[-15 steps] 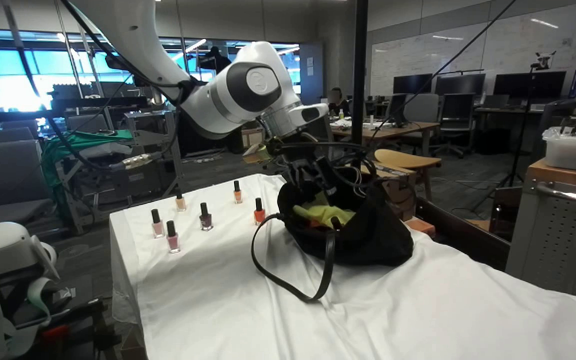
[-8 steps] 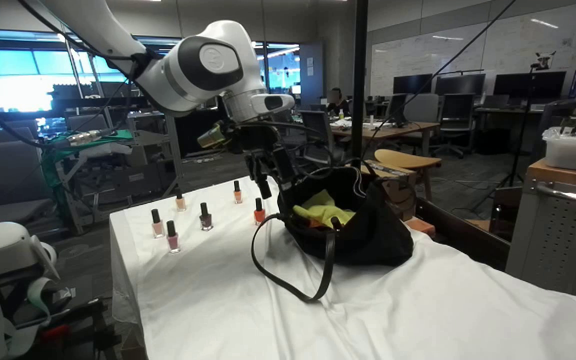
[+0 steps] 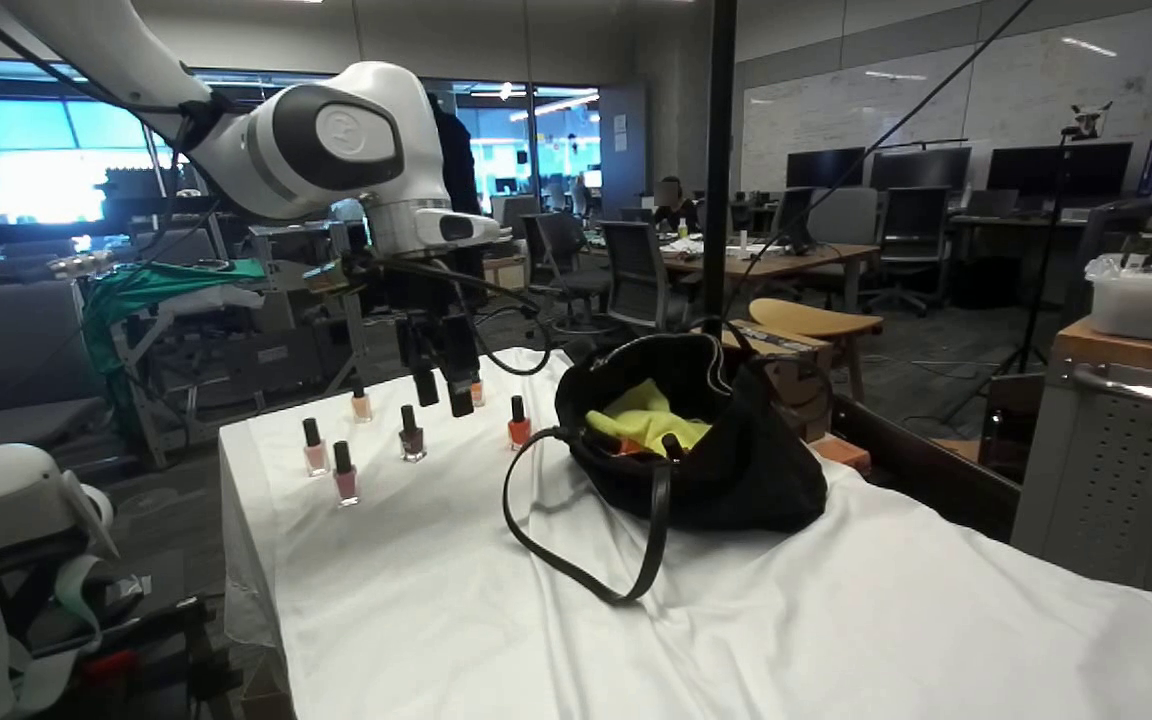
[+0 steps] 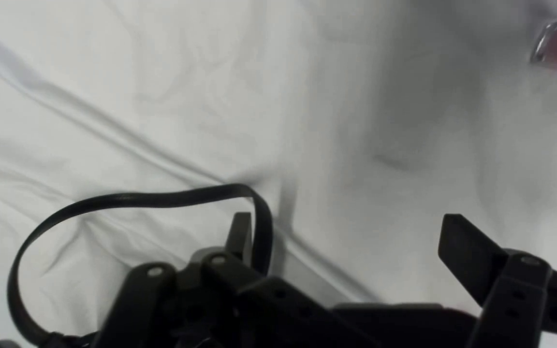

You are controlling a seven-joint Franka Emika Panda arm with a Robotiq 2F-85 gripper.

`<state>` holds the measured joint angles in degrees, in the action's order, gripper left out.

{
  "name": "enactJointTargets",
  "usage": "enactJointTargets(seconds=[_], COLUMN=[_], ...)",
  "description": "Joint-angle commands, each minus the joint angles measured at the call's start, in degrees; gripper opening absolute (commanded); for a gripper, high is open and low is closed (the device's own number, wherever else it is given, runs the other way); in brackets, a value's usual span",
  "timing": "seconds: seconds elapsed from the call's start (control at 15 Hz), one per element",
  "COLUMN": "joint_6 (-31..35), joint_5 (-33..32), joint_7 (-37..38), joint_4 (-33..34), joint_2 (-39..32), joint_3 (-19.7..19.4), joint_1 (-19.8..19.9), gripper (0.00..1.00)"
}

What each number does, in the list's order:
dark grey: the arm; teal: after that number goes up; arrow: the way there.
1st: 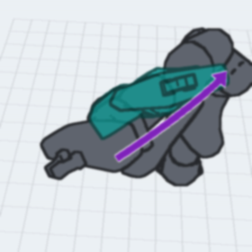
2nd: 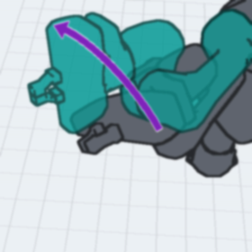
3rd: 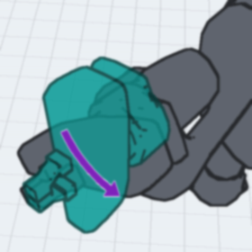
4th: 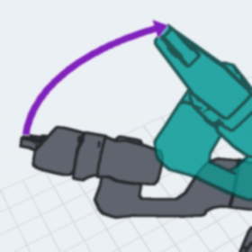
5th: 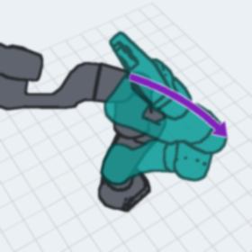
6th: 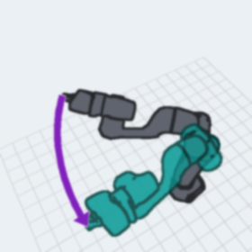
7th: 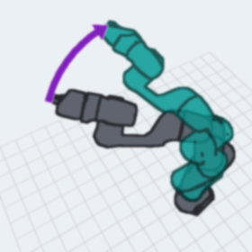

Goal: Put the nail polish bottles in the bag

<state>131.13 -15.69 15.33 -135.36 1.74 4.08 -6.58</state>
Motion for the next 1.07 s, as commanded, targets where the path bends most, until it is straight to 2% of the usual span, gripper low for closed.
enactJointTargets(seconds=[0.0, 1.0], joint_6=[-0.61, 2.15], joint_5=[3.25, 12.78], joint_7=[-0.82, -4.64], joint_4=[-3.29, -8.45], joint_2=[1.98, 1.99], joint_3=[2.25, 7.05], joint_1=[-0.86, -4.58], gripper=[1.0, 1.0])
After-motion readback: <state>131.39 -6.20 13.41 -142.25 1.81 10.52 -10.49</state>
